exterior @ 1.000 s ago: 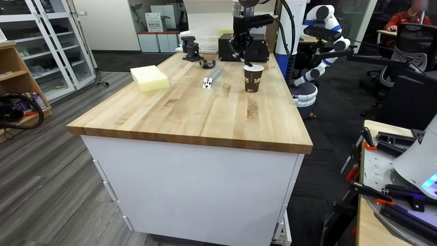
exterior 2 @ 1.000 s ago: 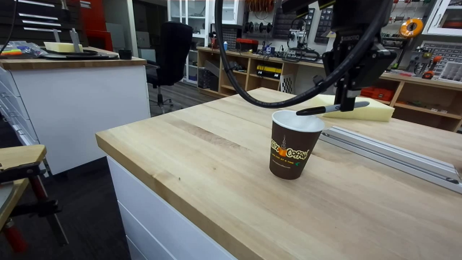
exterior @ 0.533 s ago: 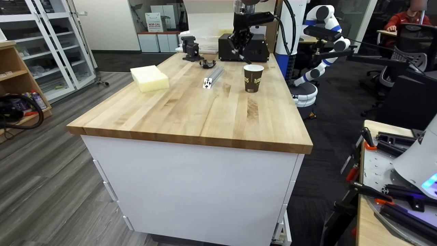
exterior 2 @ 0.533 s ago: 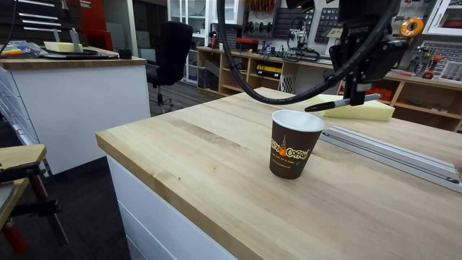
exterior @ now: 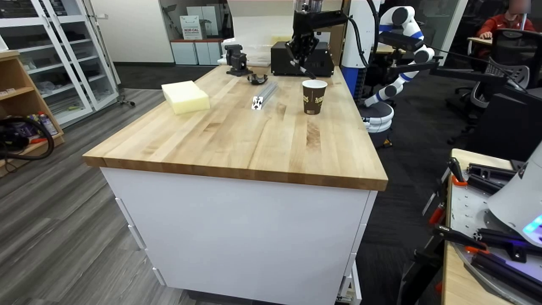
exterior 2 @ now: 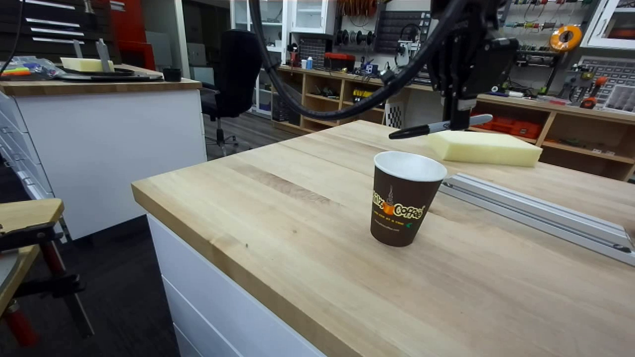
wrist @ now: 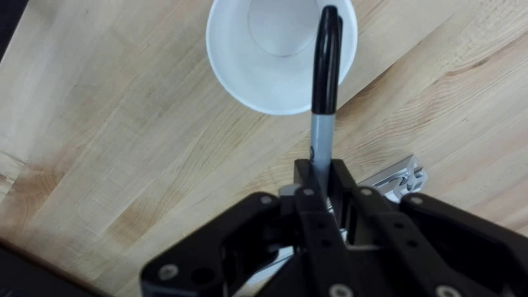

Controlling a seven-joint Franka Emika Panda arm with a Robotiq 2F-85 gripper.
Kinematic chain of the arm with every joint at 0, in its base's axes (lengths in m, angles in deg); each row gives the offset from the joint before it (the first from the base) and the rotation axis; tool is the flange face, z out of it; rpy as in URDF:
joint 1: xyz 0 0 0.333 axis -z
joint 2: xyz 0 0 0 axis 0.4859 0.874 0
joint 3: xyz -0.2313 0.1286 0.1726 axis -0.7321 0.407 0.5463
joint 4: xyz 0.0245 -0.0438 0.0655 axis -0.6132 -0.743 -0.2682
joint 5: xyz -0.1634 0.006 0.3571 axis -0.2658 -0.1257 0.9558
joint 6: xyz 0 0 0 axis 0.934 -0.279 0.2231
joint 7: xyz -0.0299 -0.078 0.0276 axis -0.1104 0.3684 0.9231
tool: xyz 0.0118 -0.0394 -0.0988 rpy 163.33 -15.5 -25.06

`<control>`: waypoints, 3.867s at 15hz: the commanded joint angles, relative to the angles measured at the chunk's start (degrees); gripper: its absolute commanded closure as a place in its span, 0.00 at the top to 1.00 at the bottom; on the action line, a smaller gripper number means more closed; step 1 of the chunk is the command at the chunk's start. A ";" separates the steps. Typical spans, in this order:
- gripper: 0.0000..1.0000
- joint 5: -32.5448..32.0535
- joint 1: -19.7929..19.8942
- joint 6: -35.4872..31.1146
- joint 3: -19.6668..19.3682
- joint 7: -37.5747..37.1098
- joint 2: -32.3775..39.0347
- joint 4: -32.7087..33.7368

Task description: Move the cup to the right then place the marker in it

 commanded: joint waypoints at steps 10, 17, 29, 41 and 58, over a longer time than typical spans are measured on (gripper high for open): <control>0.03 -9.70 -1.91 -15.29 -0.89 -11.37 -11.10 -19.35; 0.03 -9.93 -1.61 -14.46 -0.40 -11.26 -11.30 -19.71; 0.03 -8.09 -0.15 -13.04 -0.50 -8.22 -8.66 -15.06; 0.03 -9.43 -0.42 -16.76 -1.56 -9.82 -6.35 -13.65; 0.89 -9.14 -0.95 -18.69 -1.62 -10.30 -8.21 -15.58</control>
